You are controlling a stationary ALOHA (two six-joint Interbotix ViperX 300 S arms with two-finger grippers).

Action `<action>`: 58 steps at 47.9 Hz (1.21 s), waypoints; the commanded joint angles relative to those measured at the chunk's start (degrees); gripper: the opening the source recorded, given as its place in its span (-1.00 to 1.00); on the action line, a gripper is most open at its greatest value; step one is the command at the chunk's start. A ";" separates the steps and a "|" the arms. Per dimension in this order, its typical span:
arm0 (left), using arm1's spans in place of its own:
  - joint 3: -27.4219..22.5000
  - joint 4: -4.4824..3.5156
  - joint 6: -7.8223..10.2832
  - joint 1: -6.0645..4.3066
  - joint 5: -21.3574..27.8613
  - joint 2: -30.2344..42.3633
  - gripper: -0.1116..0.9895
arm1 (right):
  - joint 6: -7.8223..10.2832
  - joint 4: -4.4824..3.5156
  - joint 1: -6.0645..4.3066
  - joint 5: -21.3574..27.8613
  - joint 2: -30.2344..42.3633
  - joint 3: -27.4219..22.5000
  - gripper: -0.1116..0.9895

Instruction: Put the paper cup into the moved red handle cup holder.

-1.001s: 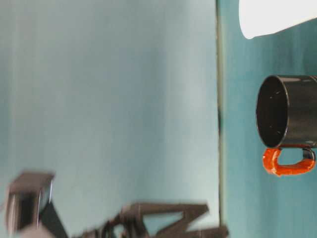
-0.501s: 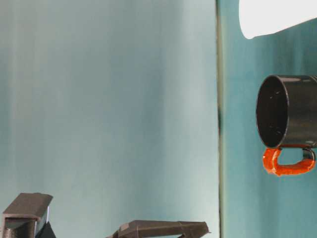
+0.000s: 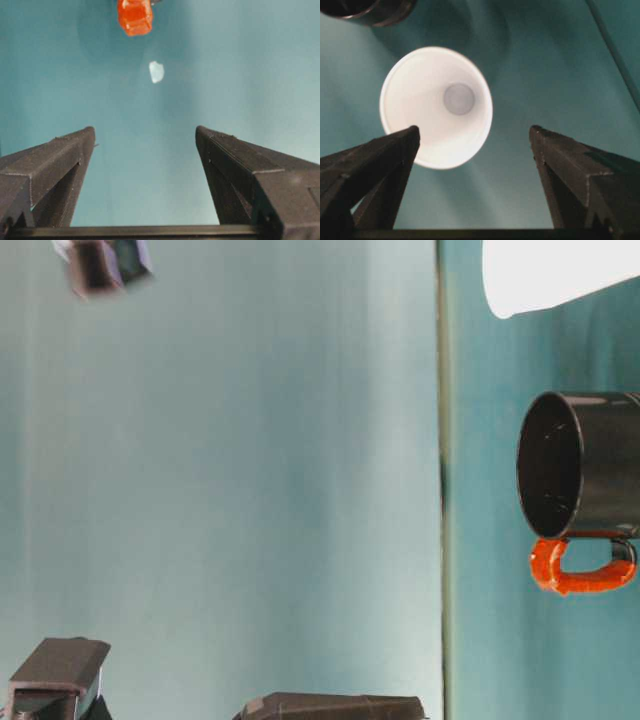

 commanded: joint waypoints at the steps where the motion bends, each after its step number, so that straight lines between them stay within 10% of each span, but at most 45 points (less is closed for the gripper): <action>1: -0.62 0.18 0.00 -0.09 -0.18 -0.88 0.84 | 0.62 0.00 -0.18 -0.44 5.01 -1.32 0.93; 48: -0.53 0.18 -0.09 0.00 -0.18 -0.88 0.84 | 0.70 0.18 -1.76 -5.36 12.39 1.14 0.86; 58: -0.53 0.18 0.00 0.00 -0.18 -0.88 0.84 | 0.53 0.79 -1.58 -5.27 12.57 0.70 0.22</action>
